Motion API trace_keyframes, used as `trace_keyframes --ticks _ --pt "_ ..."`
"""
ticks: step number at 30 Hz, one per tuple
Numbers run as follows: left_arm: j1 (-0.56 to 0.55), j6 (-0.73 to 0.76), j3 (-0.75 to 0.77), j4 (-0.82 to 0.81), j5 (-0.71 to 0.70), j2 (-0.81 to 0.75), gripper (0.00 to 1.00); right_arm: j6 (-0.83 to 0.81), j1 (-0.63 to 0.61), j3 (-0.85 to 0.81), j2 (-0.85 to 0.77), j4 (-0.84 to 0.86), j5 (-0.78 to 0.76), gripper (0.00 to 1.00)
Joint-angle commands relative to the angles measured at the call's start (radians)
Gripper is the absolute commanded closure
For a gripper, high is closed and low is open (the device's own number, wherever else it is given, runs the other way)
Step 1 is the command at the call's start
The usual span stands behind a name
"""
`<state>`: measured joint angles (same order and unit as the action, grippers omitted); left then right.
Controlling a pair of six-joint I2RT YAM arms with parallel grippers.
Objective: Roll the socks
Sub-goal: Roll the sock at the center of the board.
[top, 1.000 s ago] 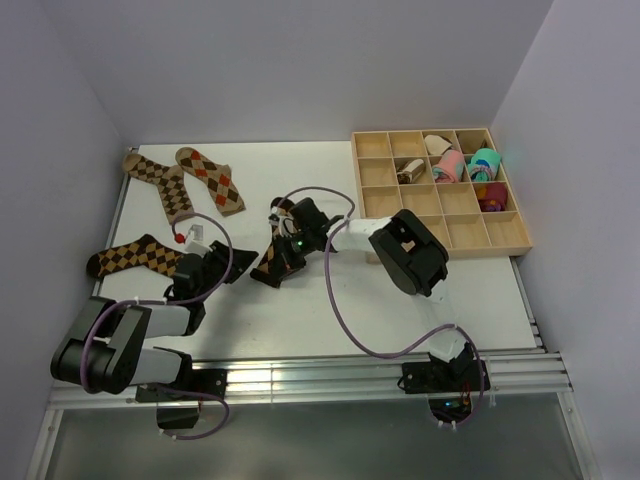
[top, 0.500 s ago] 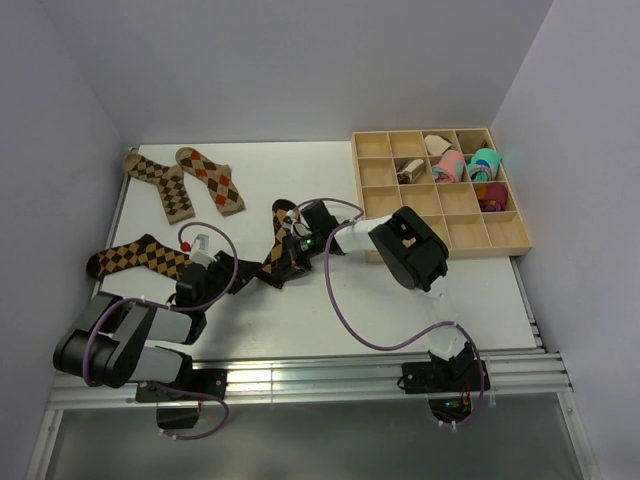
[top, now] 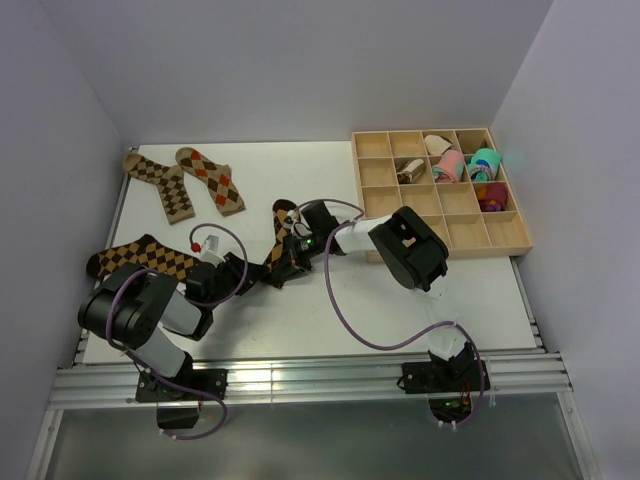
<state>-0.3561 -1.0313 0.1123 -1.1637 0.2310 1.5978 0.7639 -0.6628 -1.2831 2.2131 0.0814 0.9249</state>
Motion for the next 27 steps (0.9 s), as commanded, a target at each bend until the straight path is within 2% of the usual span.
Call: trace_keyframes --ticks 1,3,5,8,9,12,15,19,22,27 --pt "-0.007 0.0 0.023 -0.013 -0.036 0.016 0.68 -0.06 0.011 0.025 0.013 -0.06 -0.133 1.0" --pt "-0.009 0.007 0.035 0.03 -0.041 0.016 0.69 -0.093 0.008 0.022 -0.007 -0.074 -0.164 1.0" --pt "-0.011 0.005 0.038 0.042 -0.042 0.021 0.69 -0.144 0.0 0.022 -0.032 -0.103 -0.196 0.96" --pt "-0.011 0.002 0.046 0.094 -0.042 0.027 0.7 -0.196 -0.018 0.034 -0.101 -0.123 -0.282 0.82" --pt "-0.011 0.0 0.047 0.101 -0.042 0.025 0.71 -0.207 -0.021 0.05 -0.119 -0.121 -0.326 0.75" --pt "-0.011 0.004 0.061 0.133 -0.038 0.027 0.71 -0.271 -0.05 0.067 -0.202 -0.134 -0.406 0.65" --pt "-0.011 0.01 0.084 0.165 -0.03 0.037 0.73 -0.348 -0.089 0.08 -0.276 -0.152 -0.517 0.62" --pt "-0.011 0.011 0.096 0.173 -0.019 0.056 0.73 -0.471 -0.155 0.128 -0.377 -0.131 -0.752 0.62" --pt "-0.011 0.014 0.112 0.18 -0.012 0.067 0.74 -0.628 -0.224 0.182 -0.437 -0.085 -0.866 0.65" --pt "-0.011 0.016 0.122 0.193 -0.001 0.076 0.74 -0.785 -0.325 0.24 -0.469 0.038 -0.977 0.64"
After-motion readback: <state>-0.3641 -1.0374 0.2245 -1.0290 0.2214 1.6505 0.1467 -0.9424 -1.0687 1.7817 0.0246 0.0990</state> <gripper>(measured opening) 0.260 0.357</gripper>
